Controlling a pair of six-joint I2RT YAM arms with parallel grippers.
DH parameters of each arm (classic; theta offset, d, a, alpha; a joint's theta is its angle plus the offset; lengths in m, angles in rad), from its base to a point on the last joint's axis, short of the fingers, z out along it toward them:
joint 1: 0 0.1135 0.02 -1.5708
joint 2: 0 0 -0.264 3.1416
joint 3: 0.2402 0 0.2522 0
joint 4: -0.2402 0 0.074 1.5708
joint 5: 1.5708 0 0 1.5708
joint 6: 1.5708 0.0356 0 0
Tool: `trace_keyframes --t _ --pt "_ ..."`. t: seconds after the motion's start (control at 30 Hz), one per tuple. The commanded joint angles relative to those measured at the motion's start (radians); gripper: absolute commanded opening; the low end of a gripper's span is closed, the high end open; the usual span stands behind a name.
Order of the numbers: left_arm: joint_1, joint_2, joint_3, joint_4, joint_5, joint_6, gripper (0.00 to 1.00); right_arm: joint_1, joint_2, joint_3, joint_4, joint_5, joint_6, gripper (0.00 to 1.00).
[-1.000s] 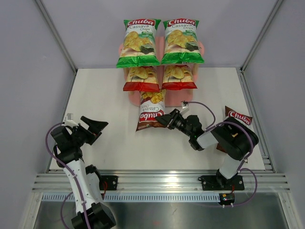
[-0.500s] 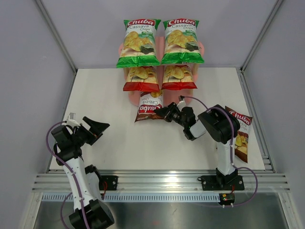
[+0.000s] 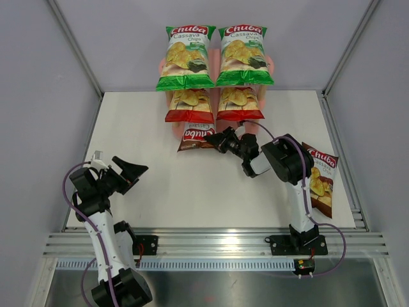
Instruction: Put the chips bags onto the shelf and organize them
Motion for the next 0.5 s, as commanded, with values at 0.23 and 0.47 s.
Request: trace_keyframes --t 0.23,0.47 --pt "-0.004 -0.008 0.006 0.036 0.037 0.015 0.99 -0.025 0.059 0.174 -0.011 -0.044 0.001 0.29" --pt "-0.004 -0.010 0.004 0.041 0.037 0.015 0.99 -0.025 0.091 0.281 -0.094 -0.081 -0.002 0.31"
